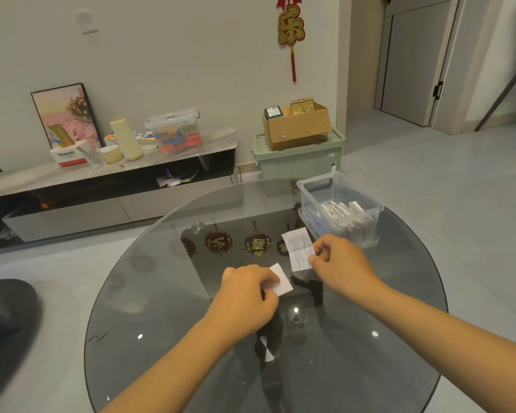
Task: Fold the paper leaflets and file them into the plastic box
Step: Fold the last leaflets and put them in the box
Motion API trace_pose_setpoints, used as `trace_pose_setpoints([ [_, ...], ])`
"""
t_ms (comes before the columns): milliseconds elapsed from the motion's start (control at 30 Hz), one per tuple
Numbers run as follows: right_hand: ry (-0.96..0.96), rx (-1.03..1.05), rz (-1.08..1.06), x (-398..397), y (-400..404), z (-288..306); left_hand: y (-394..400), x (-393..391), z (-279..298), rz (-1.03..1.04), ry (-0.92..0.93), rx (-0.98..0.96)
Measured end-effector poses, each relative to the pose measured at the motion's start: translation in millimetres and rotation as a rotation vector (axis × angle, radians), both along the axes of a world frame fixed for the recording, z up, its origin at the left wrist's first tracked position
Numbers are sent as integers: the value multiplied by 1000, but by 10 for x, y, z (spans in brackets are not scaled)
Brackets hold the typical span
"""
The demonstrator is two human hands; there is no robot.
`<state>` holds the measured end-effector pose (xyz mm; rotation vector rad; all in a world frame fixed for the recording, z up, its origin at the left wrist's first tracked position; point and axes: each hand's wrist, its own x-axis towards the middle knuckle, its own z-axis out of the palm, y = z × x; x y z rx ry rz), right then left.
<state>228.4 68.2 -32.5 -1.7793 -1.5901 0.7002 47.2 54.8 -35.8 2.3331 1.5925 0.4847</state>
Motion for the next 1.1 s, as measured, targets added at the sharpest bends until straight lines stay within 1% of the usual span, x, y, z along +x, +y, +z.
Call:
trace_pose_setpoints([
  [200,-30,-16,16,19,-59,11,96,-14,-46,103,-64,-158],
  [300,-37,-25,20,28,-88,35,129,-6,-13,129,-21,-212],
  [333,-35,-28,19,33,-95,40,136,-8,-5,134,-33,-235],
  [467,-38,-16,4,84,-107,61,132,-15,29,119,-171,-348],
  [633,-90,-27,-3,157,-121,52,124,-3,37,151,-258,-279],
  [767,-94,-98,24,186,-141,53,116,32,73,144,-447,-320],
  [867,-5,-128,58,194,-150,85,113,86,80,160,-639,-369],
  [1000,356,-200,153,193,-205,195,85,185,131,199,-895,-442],
  [1100,499,-193,182,207,-240,253,69,262,216,174,-951,-386],
])
